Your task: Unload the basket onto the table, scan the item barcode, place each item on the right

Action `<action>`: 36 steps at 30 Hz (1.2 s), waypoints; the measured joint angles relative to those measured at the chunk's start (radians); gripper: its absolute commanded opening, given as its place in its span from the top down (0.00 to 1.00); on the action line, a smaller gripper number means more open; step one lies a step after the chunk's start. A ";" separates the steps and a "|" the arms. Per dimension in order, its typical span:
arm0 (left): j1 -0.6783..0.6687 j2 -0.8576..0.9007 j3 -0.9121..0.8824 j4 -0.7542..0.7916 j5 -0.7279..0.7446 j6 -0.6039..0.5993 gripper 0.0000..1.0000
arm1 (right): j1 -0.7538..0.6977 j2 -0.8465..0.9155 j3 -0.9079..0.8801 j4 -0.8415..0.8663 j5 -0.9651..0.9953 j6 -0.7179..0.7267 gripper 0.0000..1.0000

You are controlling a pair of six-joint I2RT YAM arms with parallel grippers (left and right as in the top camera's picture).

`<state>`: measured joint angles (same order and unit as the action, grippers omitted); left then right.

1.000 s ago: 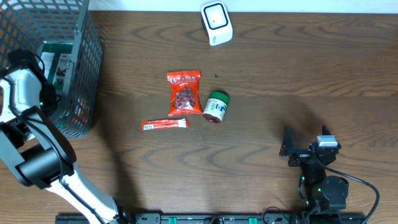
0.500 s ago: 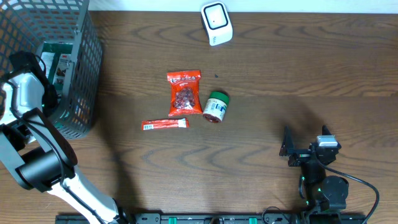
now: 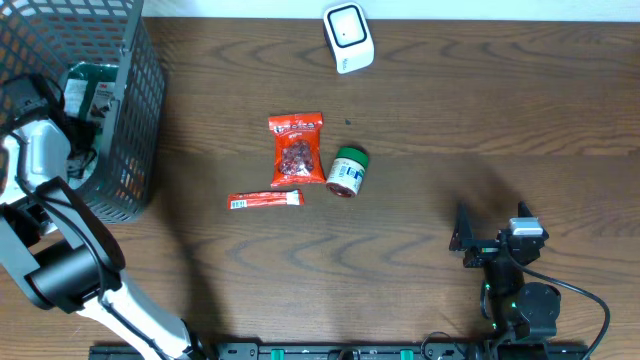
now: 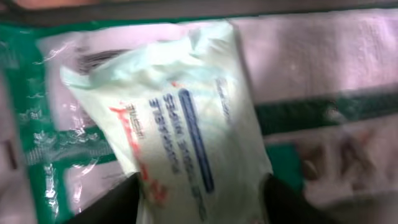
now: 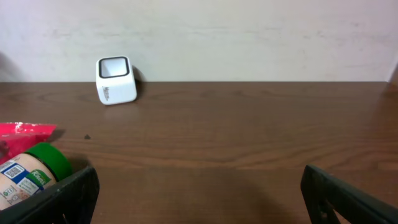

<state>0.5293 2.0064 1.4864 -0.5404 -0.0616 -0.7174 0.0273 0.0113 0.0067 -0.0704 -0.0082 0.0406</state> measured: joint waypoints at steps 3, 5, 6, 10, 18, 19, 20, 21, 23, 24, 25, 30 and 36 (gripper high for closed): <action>0.000 -0.020 -0.002 -0.006 0.039 0.067 0.20 | 0.000 0.000 0.000 0.000 0.000 0.000 0.01; 0.000 -0.039 -0.002 -0.013 0.053 0.095 0.15 | 0.000 0.000 0.000 0.000 0.000 0.000 0.01; 0.000 -0.048 -0.002 -0.019 0.057 0.106 0.14 | 0.000 0.000 0.000 0.000 0.000 0.000 0.01; 0.000 -0.058 -0.002 -0.034 0.051 0.101 0.13 | 0.000 0.000 0.000 0.000 0.000 0.000 0.01; 0.001 -0.020 -0.003 -0.023 -0.005 0.026 0.13 | 0.000 0.000 0.000 0.000 0.000 0.000 0.01; 0.001 -0.004 -0.003 -0.019 -0.008 0.018 0.13 | 0.000 0.000 0.000 0.000 0.000 0.000 0.01; 0.002 0.010 -0.003 -0.017 -0.010 0.014 0.13 | 0.000 0.000 0.000 0.000 0.000 0.000 0.01; 0.002 0.028 -0.003 -0.014 -0.012 0.010 0.13 | 0.000 0.000 0.000 0.000 0.000 0.000 0.01; 0.002 0.053 -0.003 -0.007 -0.019 0.007 0.21 | 0.000 0.000 0.000 0.000 0.000 0.000 0.01; 0.001 0.055 -0.001 -0.009 -0.022 0.007 0.31 | 0.000 0.000 0.000 0.000 0.000 0.000 0.01; 0.000 0.055 0.000 -0.010 -0.023 0.005 0.58 | 0.000 0.000 0.000 0.000 0.000 0.000 0.01; 0.011 0.053 0.000 -0.011 -0.020 -0.002 0.75 | 0.000 0.000 0.000 0.000 0.000 0.000 0.01; 0.013 -0.013 -0.016 -0.025 0.002 0.006 0.77 | 0.000 0.000 0.000 0.000 0.000 0.000 0.01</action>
<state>0.5423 1.9934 1.4708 -0.5655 -0.0593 -0.7113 0.0273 0.0113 0.0067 -0.0704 -0.0082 0.0406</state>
